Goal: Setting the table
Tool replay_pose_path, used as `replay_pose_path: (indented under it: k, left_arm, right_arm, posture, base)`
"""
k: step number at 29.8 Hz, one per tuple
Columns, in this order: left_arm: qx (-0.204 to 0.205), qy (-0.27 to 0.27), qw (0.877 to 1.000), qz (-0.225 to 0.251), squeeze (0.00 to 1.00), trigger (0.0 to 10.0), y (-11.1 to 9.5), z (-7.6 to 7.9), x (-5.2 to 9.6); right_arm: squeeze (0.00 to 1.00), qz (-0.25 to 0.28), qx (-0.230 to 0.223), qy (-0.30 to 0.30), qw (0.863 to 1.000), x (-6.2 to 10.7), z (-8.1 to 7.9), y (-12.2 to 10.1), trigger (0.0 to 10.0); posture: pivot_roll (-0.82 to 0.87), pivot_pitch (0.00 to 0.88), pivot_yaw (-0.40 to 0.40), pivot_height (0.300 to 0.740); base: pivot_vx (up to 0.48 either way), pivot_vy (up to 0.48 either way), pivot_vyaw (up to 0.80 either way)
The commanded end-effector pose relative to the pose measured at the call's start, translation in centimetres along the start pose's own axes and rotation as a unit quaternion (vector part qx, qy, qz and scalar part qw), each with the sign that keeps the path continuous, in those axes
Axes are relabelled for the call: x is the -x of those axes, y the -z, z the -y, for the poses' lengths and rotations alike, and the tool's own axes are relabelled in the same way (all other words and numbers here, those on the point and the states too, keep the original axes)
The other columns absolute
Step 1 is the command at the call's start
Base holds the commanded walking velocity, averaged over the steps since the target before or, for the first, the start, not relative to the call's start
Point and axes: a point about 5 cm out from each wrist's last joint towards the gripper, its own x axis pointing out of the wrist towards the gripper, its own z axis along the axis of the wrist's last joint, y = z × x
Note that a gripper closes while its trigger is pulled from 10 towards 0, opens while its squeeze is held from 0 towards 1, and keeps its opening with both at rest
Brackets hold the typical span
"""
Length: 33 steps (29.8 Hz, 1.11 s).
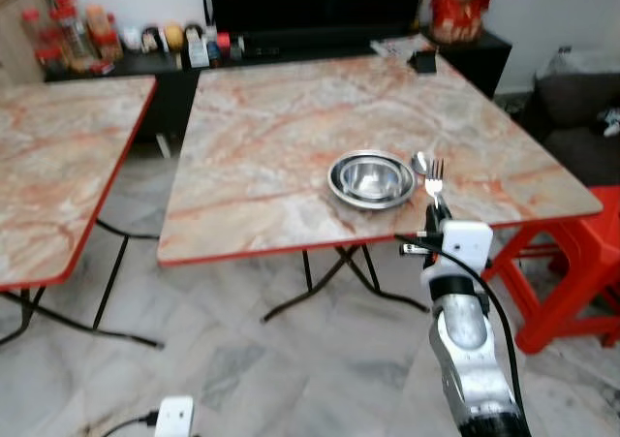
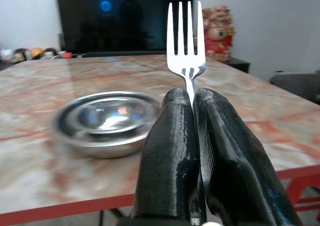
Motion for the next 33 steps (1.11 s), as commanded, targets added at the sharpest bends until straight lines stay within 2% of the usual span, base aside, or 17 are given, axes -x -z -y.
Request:
replay_pose_path:
  k: [1, 4, 20, 33]
  left_arm:
    - [0.002, 0.006, 1.0, -0.007, 0.0, 10.0, 0.38, 0.58, 0.02]
    - [0.0, 0.006, 1.0, -0.006, 0.0, 10.0, 0.27, 0.51, -0.01]
    - [0.003, 0.007, 1.0, -0.006, 0.0, 10.0, 0.25, 0.51, -0.02]
    - [0.002, 0.007, 1.0, -0.007, 0.0, 10.0, 0.24, 0.49, -0.02]
  right_arm:
    - [0.0, -0.001, 0.003, 0.009, 1.0, -0.01, 0.58, 0.04, 10.0]
    - [0.0, -0.006, -0.01, 0.017, 1.0, -0.12, 0.62, 0.12, 10.0]
    - [0.0, -0.005, -0.01, 0.017, 1.0, -0.16, 0.61, 0.13, 10.0]
    - [0.0, 0.002, -0.002, 0.02, 1.0, -0.05, 0.67, 0.08, 10.0]
  posture:
    - [-0.05, 0.0, 0.019, 0.74]
    - [-0.06, 0.0, 0.025, 0.74]
    - [-0.05, 0.0, 0.022, 0.74]
    - [-0.05, 0.0, 0.023, 0.74]
  base:
    - [0.285, 0.0, 0.0]
    - [0.282, 0.0, -0.72]
    - [0.28, 0.0, -0.75]
    - [0.276, 0.0, 0.0]
